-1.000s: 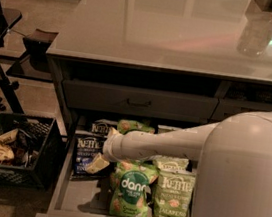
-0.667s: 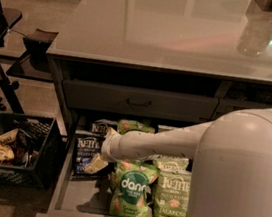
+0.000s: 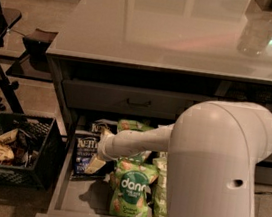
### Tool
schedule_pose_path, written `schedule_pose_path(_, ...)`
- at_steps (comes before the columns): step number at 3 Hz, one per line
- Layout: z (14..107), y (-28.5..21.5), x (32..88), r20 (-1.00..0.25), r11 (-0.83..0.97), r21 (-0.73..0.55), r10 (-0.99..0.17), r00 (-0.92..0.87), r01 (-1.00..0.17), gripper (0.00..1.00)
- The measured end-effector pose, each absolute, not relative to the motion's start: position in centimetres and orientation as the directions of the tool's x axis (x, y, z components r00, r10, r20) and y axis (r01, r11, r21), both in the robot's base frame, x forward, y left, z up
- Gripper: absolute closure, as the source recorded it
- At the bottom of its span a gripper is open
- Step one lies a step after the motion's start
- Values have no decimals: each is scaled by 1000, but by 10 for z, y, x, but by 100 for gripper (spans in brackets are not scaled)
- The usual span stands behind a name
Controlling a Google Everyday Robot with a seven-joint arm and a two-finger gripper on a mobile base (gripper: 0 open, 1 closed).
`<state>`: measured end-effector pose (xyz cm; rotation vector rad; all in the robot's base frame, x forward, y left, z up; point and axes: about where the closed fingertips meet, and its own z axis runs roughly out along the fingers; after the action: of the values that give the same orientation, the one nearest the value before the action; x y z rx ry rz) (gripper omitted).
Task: Pick blue chip bag from middle drawer and place on counter
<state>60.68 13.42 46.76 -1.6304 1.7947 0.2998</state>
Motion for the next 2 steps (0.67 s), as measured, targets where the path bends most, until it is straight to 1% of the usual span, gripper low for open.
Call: schedule_pose_path(2, 444, 152, 625, -631, 130, -290, -771, 87, -948, 0)
